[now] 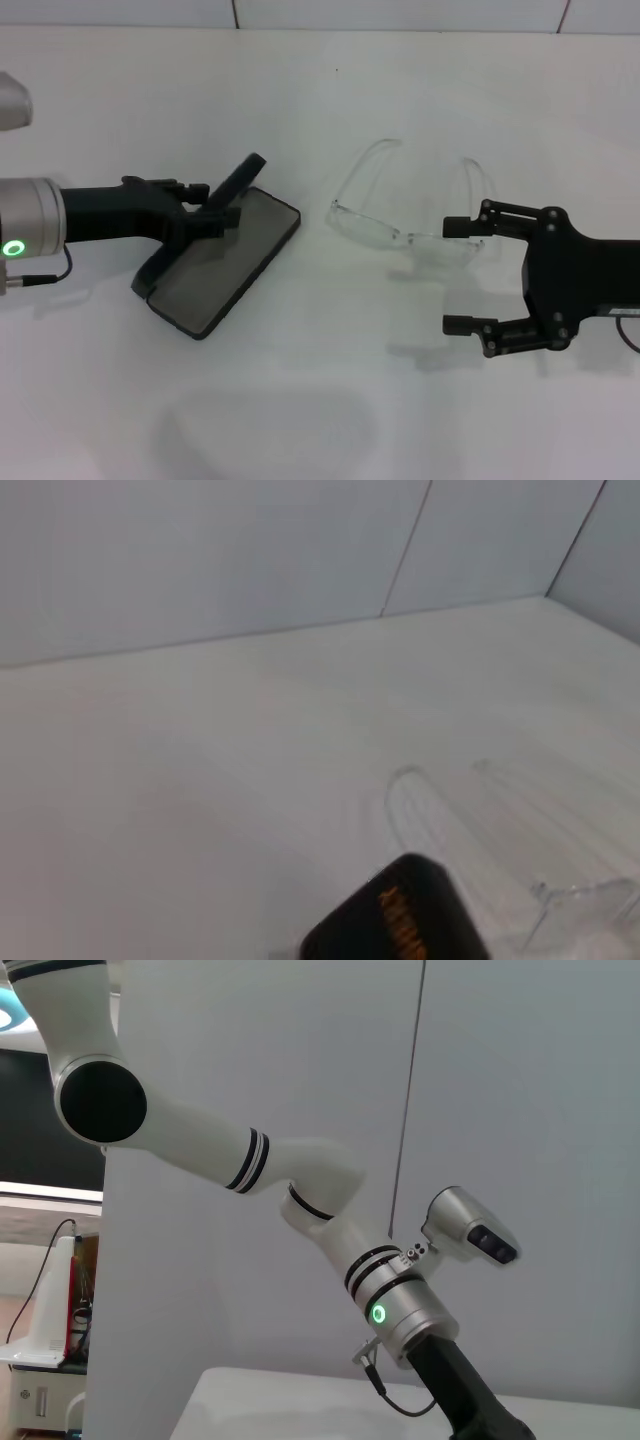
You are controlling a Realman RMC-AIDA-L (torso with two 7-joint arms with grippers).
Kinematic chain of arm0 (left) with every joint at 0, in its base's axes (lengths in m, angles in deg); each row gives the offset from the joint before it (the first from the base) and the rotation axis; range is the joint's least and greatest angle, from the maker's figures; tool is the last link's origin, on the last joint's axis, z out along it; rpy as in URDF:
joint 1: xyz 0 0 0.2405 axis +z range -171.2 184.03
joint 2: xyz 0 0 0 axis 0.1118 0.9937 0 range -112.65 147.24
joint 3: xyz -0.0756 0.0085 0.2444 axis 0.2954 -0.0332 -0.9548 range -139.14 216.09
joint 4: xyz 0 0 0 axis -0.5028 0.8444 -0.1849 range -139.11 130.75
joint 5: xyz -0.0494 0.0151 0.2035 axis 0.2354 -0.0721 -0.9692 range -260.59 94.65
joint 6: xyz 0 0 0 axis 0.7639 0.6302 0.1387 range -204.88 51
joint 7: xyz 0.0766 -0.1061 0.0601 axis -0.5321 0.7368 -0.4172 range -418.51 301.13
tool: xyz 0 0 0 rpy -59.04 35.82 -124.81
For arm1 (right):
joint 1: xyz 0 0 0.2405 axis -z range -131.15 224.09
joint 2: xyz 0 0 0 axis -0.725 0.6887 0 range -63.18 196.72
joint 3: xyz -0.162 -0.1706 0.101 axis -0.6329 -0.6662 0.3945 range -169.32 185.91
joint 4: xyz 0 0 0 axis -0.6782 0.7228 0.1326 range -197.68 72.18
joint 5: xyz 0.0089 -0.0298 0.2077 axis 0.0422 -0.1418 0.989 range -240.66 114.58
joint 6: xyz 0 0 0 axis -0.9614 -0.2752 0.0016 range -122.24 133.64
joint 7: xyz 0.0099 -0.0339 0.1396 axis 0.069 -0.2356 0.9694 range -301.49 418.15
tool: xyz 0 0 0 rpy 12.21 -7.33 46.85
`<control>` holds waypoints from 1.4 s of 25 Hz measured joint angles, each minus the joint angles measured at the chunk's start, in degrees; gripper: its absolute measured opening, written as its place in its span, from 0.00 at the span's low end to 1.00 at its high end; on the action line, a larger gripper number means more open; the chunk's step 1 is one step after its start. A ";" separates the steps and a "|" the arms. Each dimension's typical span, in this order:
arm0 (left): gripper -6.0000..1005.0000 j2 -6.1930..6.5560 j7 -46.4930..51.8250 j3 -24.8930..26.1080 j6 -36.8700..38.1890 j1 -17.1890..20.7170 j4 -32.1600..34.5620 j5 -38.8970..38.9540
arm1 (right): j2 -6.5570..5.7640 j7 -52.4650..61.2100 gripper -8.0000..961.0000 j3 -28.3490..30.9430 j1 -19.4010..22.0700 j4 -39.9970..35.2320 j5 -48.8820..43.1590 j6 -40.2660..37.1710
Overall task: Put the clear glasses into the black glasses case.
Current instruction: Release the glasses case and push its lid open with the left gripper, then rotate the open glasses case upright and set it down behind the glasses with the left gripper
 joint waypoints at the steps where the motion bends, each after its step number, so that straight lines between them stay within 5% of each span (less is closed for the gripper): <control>1: 0.76 -0.09 0.29 0.00 -0.06 -0.16 0.02 -0.44 | 0.00 0.00 0.89 0.00 0.06 0.00 -0.01 0.00; 6: 0.68 0.06 1.84 0.91 -0.14 -0.83 0.09 -0.89 | 0.04 -0.69 0.88 0.00 0.37 0.00 -0.02 0.00; 8: 0.45 0.21 1.98 1.71 -0.07 -1.11 0.12 -0.91 | 0.06 -1.02 0.88 0.00 0.56 0.00 -0.02 0.00; 14: 0.27 0.70 1.39 1.97 0.07 -2.57 0.66 -1.71 | 0.16 -3.14 0.88 0.00 1.88 0.28 -0.02 -0.72; 26: 0.21 0.10 -1.14 1.46 -0.32 -12.23 0.69 -10.05 | 0.46 -6.37 0.88 0.00 4.04 1.60 0.47 -2.88; 35: 0.21 -2.18 -7.66 -0.62 -1.18 -18.37 0.83 -16.95 | 0.67 -7.52 0.88 0.00 4.68 2.18 0.52 -5.12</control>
